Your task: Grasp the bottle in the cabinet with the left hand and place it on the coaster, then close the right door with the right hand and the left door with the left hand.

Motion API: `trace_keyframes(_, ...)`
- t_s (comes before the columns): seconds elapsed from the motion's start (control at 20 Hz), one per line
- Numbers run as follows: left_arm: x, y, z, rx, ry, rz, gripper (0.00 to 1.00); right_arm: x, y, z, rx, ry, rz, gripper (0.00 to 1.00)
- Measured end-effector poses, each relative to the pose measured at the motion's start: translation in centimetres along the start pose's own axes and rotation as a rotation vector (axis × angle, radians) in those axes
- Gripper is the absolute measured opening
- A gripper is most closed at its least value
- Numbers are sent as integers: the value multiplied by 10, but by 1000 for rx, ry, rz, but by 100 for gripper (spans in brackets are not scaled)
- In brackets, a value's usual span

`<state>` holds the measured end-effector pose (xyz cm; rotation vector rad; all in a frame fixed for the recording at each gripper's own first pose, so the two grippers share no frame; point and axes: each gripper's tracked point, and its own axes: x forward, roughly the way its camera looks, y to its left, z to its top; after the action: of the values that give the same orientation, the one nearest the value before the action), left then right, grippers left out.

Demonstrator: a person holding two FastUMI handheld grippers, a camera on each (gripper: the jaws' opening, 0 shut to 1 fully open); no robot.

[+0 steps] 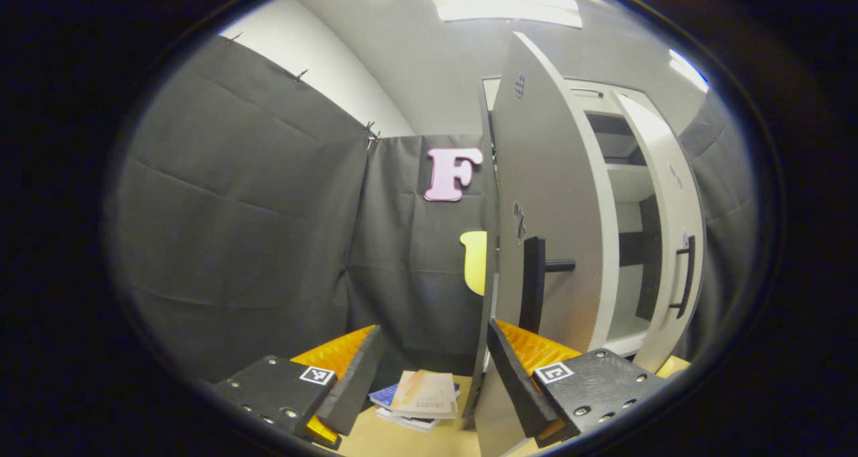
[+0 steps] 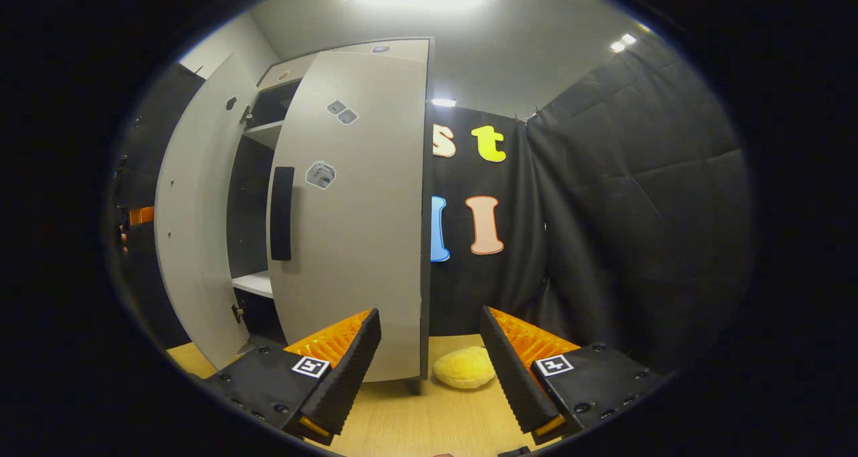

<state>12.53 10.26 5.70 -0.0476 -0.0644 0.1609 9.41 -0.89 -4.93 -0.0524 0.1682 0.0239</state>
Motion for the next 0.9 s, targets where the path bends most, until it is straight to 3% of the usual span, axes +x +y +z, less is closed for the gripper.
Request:
trace_keyframes(0.2, 3, -37, -1, -2, 5, -68, 98, -3, -9, -2, 19, 1, -1, 92)
trace_keyframes(0.25, 3, -46, -1, 4, 1, -83, 98, -5, -12, -3, 22, 1, -6, 95)
trace_keyframes(0.55, 18, -107, -6, -26, -4, -163, 98, -17, -39, -4, 38, -5, -40, 95)
trace_keyframes(0.65, 25, -126, -8, -35, 0, -187, 98, -21, -46, -6, 47, -2, -42, 92)
trace_keyframes(0.9, 21, -146, -13, 11, -21, -176, 98, -23, -55, -9, 36, -1, -13, 95)
